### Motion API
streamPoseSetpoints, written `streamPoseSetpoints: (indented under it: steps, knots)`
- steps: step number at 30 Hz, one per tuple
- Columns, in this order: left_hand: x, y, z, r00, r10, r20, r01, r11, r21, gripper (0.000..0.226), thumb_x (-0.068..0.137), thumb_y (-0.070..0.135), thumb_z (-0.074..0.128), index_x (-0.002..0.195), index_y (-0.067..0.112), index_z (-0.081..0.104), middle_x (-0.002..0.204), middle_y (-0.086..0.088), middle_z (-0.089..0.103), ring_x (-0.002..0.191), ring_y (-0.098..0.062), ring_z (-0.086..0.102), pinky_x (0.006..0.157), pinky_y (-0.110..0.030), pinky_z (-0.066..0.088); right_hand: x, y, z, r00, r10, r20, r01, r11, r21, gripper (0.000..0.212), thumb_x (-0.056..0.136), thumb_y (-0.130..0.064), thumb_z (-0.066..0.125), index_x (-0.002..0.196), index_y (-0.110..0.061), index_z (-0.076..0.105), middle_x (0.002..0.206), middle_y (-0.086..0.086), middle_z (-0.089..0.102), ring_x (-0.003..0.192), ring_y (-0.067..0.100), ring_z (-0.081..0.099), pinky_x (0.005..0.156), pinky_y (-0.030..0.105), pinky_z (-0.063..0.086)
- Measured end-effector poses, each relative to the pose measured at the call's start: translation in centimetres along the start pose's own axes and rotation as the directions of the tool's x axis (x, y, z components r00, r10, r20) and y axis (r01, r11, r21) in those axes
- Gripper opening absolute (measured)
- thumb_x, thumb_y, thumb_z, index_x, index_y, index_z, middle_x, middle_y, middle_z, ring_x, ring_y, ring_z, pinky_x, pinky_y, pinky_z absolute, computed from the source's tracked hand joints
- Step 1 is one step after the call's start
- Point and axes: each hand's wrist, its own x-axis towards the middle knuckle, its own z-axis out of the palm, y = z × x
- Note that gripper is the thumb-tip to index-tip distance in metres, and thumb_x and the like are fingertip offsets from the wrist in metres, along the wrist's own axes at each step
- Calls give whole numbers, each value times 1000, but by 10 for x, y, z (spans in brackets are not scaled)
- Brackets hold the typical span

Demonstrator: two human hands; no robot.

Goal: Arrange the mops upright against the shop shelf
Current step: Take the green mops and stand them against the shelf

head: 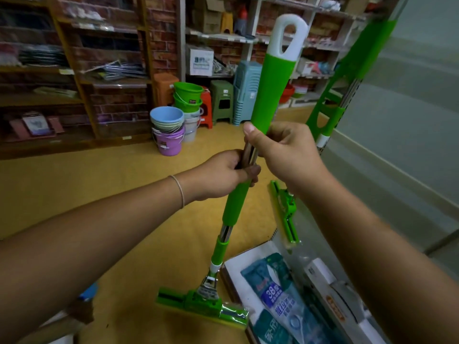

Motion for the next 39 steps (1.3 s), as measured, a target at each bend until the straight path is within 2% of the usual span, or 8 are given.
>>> streamPoseSetpoints:
  steps: [3, 11, 17, 25, 28, 30, 35, 39]
  knots:
    - [39, -3, 0, 999, 14, 35, -14, 1000, 4, 15, 99, 18, 51, 87, 26, 55, 85, 0, 66, 74, 0, 65, 65, -9, 47, 30, 17, -16, 1000, 3, 29, -3, 1000, 1, 39, 92, -29, 67, 82, 9, 69, 68, 21, 65, 53, 13, 56, 47, 24, 45]
    - [126, -12, -2, 995, 38, 95, -39, 999, 7, 9, 98, 17, 51, 93, 12, 55, 87, -5, 64, 84, -14, 65, 70, -15, 49, 92, 51, -41, 999, -40, -26, 38, 996, -82, 40, 91, -33, 68, 72, 1, 68, 54, 0, 55, 45, 5, 46, 45, 19, 36]
    - [186, 2, -18, 973, 141, 182, -127, 988, -86, 10, 98, 11, 49, 90, 9, 55, 82, -10, 61, 81, -20, 62, 76, -29, 51, 138, 54, -49, 985, -47, -166, 28, 993, -115, 40, 93, -34, 66, 71, -1, 68, 52, -7, 58, 46, 4, 53, 47, 17, 40]
    - [256, 48, -45, 862, 361, 356, -304, 930, -206, 19, 101, 20, 43, 91, 15, 59, 81, -7, 60, 78, -18, 63, 81, -38, 56, 199, 30, -62, 899, -59, -434, 7, 993, -121, 49, 93, -36, 65, 80, 10, 65, 63, 25, 63, 46, 24, 57, 39, 32, 45]
    - [278, 65, -55, 806, 427, 409, -358, 903, -238, 25, 96, 35, 49, 89, 15, 60, 81, -8, 62, 80, -19, 63, 85, -43, 54, 217, 16, -68, 858, -78, -507, -9, 986, -168, 49, 92, -38, 65, 82, 11, 66, 68, 26, 67, 51, 29, 63, 43, 46, 52]
    - [291, 75, -61, 778, 454, 435, -363, 889, -279, 29, 87, 41, 52, 86, 14, 62, 81, -10, 63, 79, -20, 63, 83, -41, 54, 228, 7, -72, 836, -86, -542, -21, 982, -188, 45, 93, -36, 66, 83, 8, 67, 66, 20, 68, 55, 26, 64, 49, 47, 52]
    - [323, 93, -70, 747, 438, 500, -310, 895, -321, 30, 91, 36, 59, 89, 6, 64, 82, -12, 66, 80, -22, 65, 79, -40, 54, 251, -12, -80, 777, -111, -620, -70, 963, -260, 29, 92, -29, 67, 73, -9, 67, 56, -3, 55, 51, 8, 51, 49, 25, 41]
    - [343, 117, -74, 709, 460, 535, -314, 885, -345, 16, 96, 12, 54, 97, -2, 61, 77, -10, 63, 71, -13, 64, 62, -19, 51, 268, -31, -91, 741, -93, -665, -90, 968, -235, 25, 92, -23, 67, 86, 1, 68, 68, 12, 61, 56, 15, 57, 48, 29, 48]
